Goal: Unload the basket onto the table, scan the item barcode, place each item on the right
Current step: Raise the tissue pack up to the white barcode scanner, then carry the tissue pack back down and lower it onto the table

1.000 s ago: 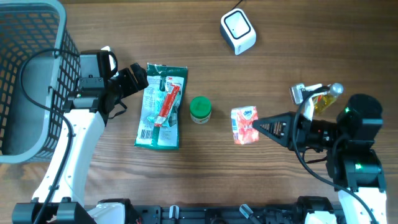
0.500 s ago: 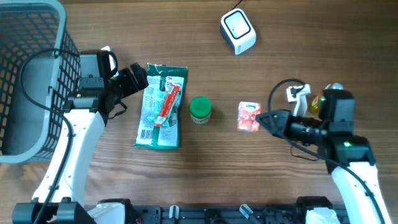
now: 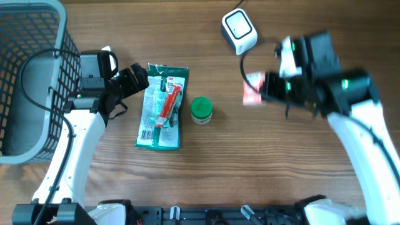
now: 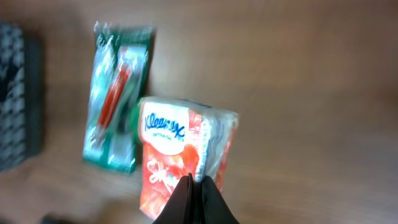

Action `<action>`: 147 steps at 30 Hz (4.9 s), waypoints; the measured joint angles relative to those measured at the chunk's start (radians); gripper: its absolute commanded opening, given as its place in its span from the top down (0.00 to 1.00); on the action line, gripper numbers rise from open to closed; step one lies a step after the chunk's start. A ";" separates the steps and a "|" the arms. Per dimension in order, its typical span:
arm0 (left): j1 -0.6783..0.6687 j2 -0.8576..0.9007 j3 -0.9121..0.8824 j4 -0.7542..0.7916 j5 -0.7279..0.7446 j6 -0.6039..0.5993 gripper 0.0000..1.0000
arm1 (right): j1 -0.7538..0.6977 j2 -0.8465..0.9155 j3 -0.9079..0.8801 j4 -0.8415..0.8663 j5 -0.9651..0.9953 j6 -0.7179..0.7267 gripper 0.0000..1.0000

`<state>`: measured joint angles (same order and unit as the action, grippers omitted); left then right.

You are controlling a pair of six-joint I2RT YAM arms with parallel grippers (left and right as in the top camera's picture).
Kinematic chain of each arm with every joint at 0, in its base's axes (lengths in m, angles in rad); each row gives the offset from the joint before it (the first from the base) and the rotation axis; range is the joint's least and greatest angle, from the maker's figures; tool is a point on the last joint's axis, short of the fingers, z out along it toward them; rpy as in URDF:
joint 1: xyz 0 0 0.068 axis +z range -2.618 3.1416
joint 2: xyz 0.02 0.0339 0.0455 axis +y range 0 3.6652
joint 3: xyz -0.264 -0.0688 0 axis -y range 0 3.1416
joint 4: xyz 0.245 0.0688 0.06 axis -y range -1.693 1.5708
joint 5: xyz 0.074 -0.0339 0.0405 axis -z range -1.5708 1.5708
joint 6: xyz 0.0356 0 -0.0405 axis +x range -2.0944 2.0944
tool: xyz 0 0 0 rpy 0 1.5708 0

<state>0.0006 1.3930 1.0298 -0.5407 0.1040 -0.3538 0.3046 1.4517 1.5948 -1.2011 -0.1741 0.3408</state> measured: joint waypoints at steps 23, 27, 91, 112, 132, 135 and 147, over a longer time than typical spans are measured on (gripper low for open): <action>0.000 0.000 0.000 -0.001 0.000 0.000 0.00 | 0.048 0.652 0.154 0.764 0.628 -0.431 0.95; 0.000 0.000 0.000 -0.001 0.000 0.000 0.00 | 0.075 0.657 0.154 0.837 0.663 -0.517 0.95; 0.000 0.000 0.000 -0.001 0.000 0.000 0.00 | 0.043 0.245 -0.448 0.141 0.242 0.099 0.33; 0.000 0.000 0.000 -0.001 0.000 0.000 0.00 | 0.043 0.169 -0.664 0.458 -0.026 0.116 0.96; 0.000 0.000 0.000 -0.001 0.000 0.000 0.00 | 0.043 0.169 -0.762 0.451 0.079 0.153 0.96; 0.000 0.000 0.000 -0.001 0.000 0.000 0.00 | 0.043 0.169 -0.762 0.393 0.173 0.164 0.96; 0.000 0.000 0.000 -0.001 0.000 0.000 0.00 | 0.043 0.171 -0.624 0.301 0.139 0.171 0.93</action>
<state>0.0006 1.3930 1.0298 -0.5419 0.1040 -0.3538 0.3477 1.6222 0.9707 -0.8997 -0.0353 0.5121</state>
